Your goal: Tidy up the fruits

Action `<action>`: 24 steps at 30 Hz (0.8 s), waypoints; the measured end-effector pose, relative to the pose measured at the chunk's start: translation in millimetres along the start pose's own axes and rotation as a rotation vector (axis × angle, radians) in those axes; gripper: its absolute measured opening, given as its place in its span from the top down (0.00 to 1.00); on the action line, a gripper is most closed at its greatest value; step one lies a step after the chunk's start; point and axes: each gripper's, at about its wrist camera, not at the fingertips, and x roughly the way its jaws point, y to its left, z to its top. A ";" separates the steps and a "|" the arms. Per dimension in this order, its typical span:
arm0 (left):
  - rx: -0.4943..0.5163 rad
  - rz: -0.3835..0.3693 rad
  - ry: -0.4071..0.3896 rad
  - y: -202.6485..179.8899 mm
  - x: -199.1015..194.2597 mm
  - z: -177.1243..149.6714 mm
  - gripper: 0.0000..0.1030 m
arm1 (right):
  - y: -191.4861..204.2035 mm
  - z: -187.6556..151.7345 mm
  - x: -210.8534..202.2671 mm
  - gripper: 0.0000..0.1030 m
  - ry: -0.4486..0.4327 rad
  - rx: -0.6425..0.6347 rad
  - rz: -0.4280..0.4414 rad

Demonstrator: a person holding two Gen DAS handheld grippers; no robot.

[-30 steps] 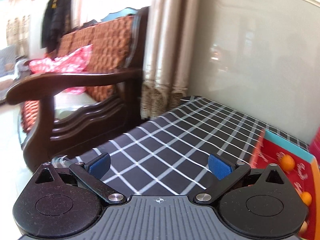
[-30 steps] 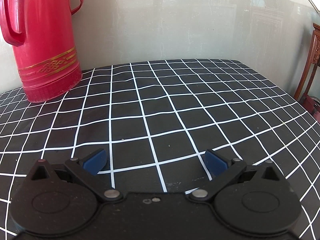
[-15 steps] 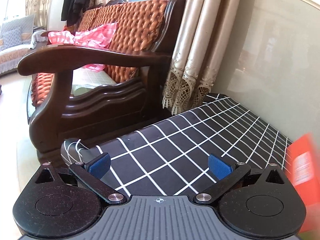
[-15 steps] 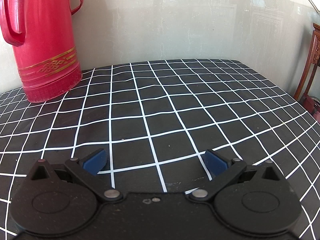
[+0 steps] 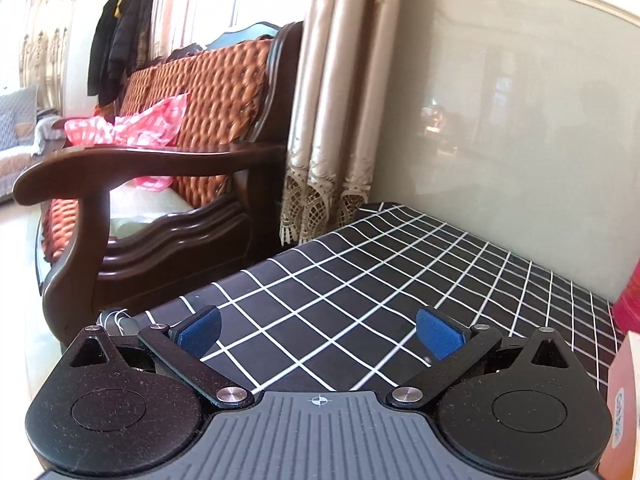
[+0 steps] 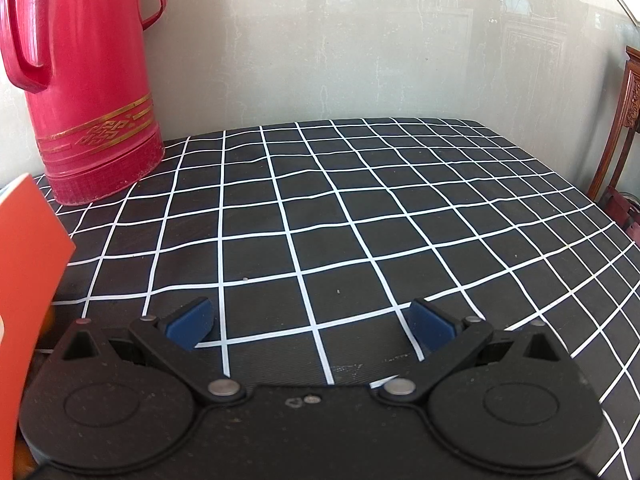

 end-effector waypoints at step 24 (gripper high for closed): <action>-0.097 0.039 0.039 41.3 16.5 8.7 0.00 | -0.1 0.1 0.2 0.05 0.000 0.000 0.001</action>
